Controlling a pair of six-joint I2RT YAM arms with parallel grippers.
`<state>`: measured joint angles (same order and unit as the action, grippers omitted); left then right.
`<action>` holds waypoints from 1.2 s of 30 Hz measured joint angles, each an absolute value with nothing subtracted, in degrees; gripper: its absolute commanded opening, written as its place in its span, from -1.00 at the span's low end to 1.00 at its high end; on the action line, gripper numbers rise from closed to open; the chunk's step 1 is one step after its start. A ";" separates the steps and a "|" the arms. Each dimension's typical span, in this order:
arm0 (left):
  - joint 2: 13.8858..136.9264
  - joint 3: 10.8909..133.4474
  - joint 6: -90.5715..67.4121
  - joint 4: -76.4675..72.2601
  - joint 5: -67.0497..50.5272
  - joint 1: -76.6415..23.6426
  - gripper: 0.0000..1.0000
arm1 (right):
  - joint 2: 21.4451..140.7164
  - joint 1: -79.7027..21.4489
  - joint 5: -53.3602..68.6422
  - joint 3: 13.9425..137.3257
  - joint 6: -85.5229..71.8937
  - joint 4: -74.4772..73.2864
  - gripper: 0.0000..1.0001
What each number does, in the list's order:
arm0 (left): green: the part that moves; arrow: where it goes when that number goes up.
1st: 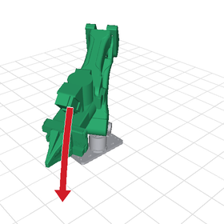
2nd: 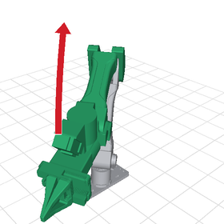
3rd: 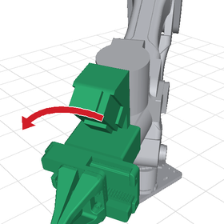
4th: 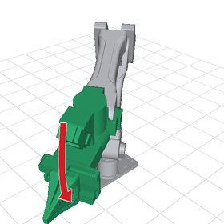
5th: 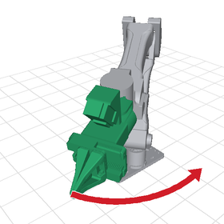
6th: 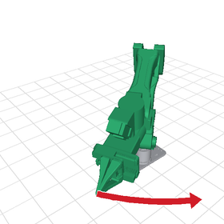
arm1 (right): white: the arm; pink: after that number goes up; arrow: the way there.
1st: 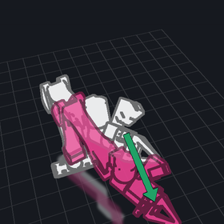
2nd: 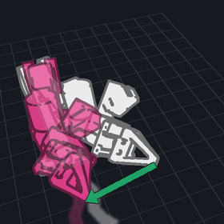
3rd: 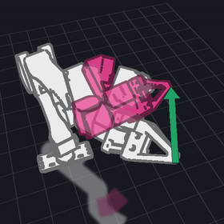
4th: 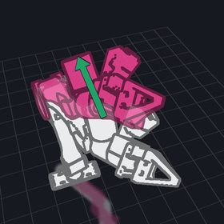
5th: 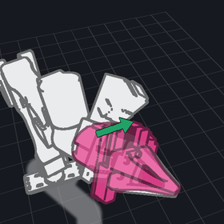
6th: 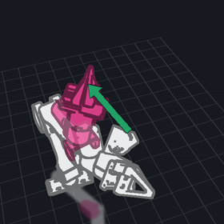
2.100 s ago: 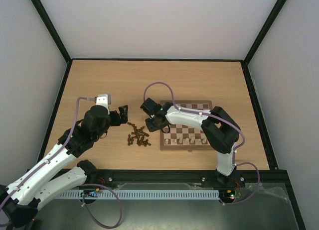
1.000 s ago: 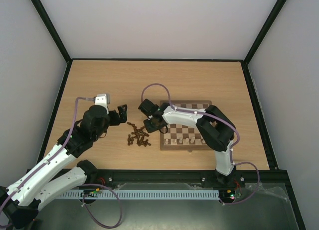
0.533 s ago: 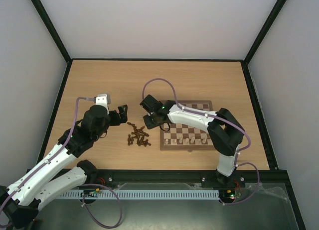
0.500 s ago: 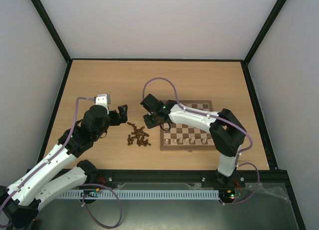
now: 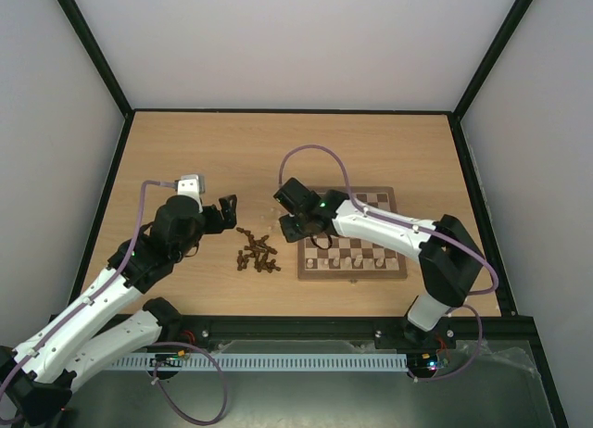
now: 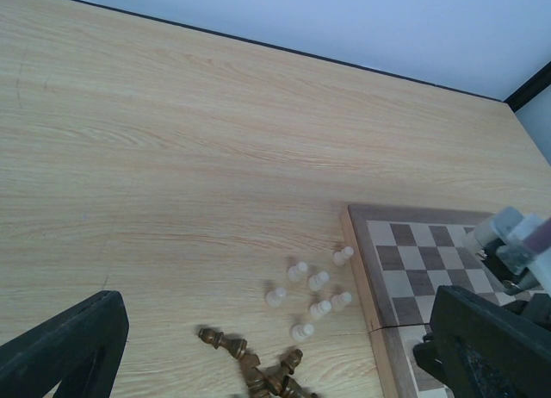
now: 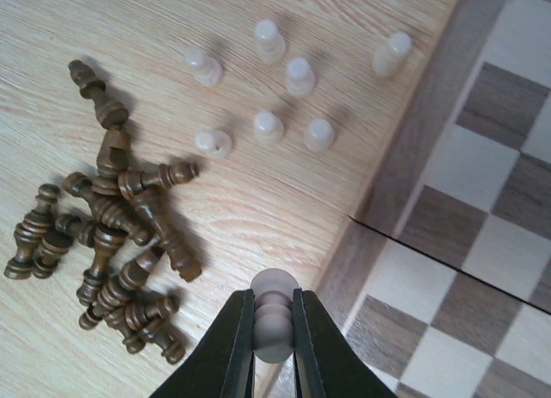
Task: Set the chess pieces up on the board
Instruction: Place the chess piece on the chessboard.
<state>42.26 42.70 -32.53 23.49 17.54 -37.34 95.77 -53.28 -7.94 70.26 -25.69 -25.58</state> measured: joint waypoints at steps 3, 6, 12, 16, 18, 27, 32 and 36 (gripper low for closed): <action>42.26 42.70 -32.53 23.49 17.32 -37.30 0.99 | 93.62 -53.28 -8.78 68.49 -26.41 -26.35 -0.81; 42.26 42.70 -32.53 23.49 16.95 -37.30 0.99 | 91.22 -53.28 -9.52 66.04 -27.31 -27.18 -0.81; 42.57 42.65 -32.53 23.33 16.47 -37.30 0.99 | 87.72 -53.28 -9.74 61.34 -29.06 -29.06 -0.81; 43.24 41.95 -32.56 22.28 15.75 -37.30 0.99 | 87.00 -53.28 -9.69 59.51 -30.09 -29.69 -0.81; 43.64 41.56 -32.56 22.13 15.38 -37.30 0.99 | 87.00 -53.28 -9.69 58.89 -30.30 -29.71 -0.81; 44.29 40.91 -32.56 21.37 14.92 -37.30 0.99 | 87.15 -53.28 -9.41 57.84 -30.89 -29.67 -0.81; 44.38 40.91 -32.56 21.15 14.92 -37.30 0.99 | 88.01 -53.28 -9.06 57.56 -30.87 -29.54 -0.79; 44.71 40.91 -32.56 20.84 14.92 -37.30 0.99 | 88.90 -53.28 -8.80 57.28 -30.85 -28.99 -0.79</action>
